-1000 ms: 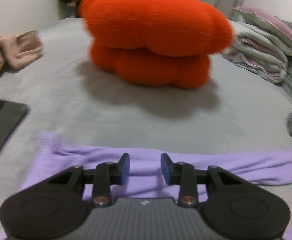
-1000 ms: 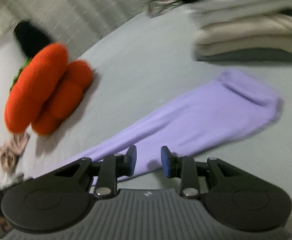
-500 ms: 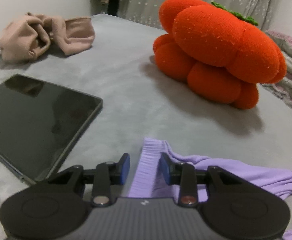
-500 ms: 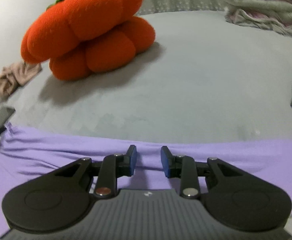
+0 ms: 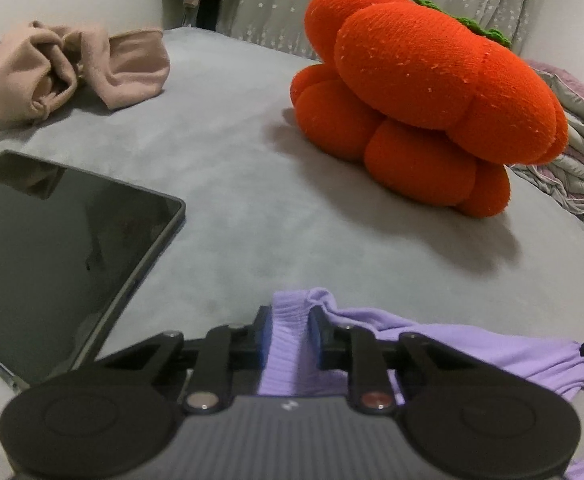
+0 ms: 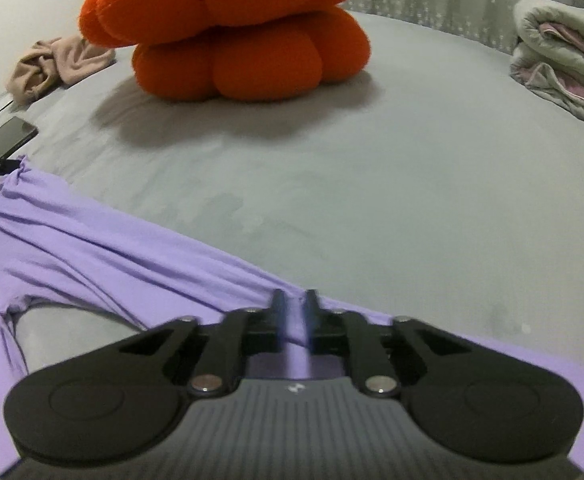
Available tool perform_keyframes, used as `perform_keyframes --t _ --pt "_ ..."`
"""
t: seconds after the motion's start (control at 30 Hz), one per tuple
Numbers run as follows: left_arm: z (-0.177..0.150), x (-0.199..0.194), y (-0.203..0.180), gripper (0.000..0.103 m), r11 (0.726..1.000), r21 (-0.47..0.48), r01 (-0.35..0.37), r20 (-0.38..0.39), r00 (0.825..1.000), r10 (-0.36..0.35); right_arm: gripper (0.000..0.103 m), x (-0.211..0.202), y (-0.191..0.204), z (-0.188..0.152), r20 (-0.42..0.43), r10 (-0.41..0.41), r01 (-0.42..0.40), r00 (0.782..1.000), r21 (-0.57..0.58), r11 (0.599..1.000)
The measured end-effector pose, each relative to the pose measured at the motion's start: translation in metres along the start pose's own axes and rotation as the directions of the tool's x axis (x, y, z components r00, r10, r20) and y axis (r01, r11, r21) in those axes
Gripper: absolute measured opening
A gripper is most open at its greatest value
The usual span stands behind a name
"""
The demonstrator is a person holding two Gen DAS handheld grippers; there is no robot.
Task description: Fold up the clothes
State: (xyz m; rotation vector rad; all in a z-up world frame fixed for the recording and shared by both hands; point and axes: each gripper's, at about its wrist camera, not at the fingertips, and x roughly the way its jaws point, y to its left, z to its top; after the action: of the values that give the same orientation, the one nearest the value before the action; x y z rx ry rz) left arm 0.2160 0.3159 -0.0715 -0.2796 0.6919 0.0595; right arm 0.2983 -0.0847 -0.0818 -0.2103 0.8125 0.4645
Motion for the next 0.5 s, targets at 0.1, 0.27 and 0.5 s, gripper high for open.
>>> perform_keyframes --t 0.1,0.27,0.5 --pt "-0.001 -0.008 0.001 0.004 1.000 -0.012 -0.002 0.045 0.999 0.002 0.001 -0.005 0.003 0.000 0.030 -0.028 0.028 0.999 -0.009 1.000" --pt "-0.001 -0.015 0.001 0.004 1.000 -0.009 -0.010 0.125 0.992 0.012 0.000 -0.018 -0.003 0.005 0.160 -0.112 0.107 0.981 0.040 0.993" --pt "-0.003 -0.006 -0.004 0.004 0.997 0.027 -0.073 0.189 0.980 0.066 0.000 -0.008 -0.004 0.015 0.238 -0.188 0.177 0.953 0.069 0.982"
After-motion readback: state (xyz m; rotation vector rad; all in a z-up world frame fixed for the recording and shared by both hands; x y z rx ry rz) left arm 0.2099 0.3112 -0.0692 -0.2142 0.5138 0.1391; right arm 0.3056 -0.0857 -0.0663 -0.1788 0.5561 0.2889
